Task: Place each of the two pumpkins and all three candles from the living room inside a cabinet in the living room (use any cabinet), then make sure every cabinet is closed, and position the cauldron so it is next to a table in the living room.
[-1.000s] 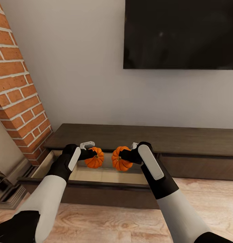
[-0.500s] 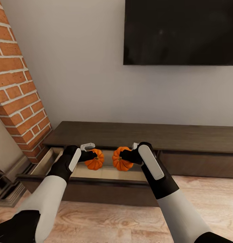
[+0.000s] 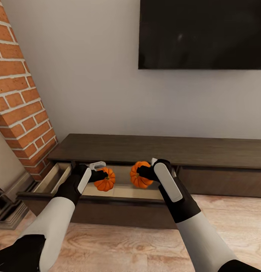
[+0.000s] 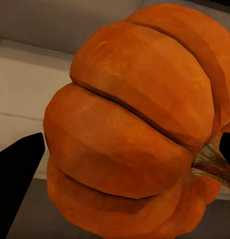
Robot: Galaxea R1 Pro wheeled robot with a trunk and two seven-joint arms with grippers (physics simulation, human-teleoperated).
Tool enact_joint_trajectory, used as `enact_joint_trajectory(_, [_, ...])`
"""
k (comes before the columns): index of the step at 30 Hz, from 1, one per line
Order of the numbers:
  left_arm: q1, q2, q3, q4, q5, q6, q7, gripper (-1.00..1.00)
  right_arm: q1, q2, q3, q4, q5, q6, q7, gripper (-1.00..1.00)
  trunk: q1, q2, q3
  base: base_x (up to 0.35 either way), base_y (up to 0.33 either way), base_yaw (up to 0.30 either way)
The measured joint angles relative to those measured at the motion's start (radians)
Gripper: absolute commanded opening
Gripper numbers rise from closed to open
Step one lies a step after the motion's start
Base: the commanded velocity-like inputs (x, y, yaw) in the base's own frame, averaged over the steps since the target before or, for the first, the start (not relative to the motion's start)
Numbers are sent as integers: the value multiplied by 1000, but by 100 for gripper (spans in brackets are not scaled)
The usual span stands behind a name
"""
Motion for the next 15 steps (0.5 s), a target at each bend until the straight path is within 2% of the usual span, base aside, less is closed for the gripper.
enact_joint_trajectory(4, [0,0,0,0,0,1,0,-100,0,0,0,0,5,1,11,-100,0,0,0,19,7,0])
enact_joint_trajectory(15, [0,0,0,0,0,1,1,-100,0,1,-1,0,6,2,14,-100,0,0,0,150,40,0])
